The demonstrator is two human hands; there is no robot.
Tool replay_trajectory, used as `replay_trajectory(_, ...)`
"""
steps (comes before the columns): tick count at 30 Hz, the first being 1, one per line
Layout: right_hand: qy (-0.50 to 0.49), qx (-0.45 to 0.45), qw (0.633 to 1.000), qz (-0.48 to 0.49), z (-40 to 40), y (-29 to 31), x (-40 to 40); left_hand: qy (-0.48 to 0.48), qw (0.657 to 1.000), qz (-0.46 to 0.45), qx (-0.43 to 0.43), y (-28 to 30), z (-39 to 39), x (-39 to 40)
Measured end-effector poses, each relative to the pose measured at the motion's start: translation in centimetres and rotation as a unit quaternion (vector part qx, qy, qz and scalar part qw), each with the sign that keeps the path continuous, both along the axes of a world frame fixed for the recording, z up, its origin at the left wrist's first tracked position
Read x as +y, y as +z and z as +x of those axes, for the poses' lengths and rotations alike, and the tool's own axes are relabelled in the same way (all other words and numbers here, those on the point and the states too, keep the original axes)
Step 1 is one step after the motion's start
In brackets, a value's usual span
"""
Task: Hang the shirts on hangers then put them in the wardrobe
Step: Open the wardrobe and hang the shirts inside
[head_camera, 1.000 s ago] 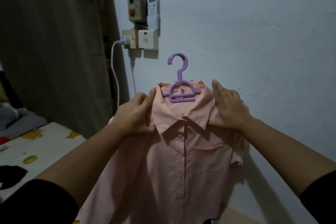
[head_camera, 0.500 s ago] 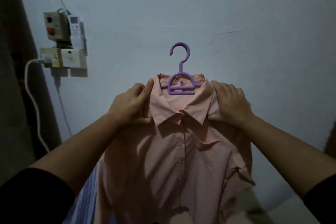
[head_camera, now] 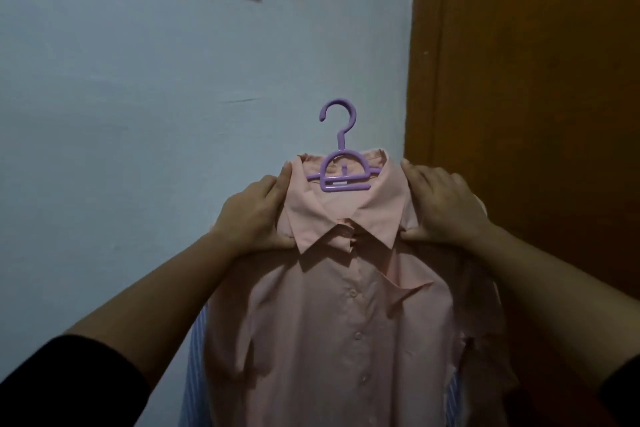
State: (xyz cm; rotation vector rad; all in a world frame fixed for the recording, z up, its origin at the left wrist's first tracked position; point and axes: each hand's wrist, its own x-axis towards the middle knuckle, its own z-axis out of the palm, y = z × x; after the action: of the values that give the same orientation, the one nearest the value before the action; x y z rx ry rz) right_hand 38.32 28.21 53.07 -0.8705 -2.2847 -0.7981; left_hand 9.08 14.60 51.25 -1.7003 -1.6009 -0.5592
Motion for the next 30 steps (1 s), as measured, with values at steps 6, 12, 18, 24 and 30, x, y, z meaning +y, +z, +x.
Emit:
replay_trajectory(6,-0.157,0.018,0.987,-0.030,8.8,1.0,-2.7,-0.162,0.987,0.008,-0.007,1.0,6.7,7.9)
replay_trajectory(12,-0.310,0.032,0.950,0.003,18.7,0.7,-8.0,-0.310,0.951,0.006,-0.003,1.2,17.0,11.9)
replay_trajectory(18,-0.435,0.030,0.900,0.023,27.2,0.8,-14.1,-0.408,0.913,0.007,-0.014,1.1,27.3,12.2)
replay_trajectory(24,-0.492,0.044,0.869,0.033,34.5,1.8,-19.4,-0.490,0.871,0.024,-0.028,1.7,37.3,12.3)
replay_trajectory(30,-0.535,0.047,0.843,0.038,40.3,3.0,-22.3,-0.526,0.849,0.032,-0.035,3.1,45.6,12.7)
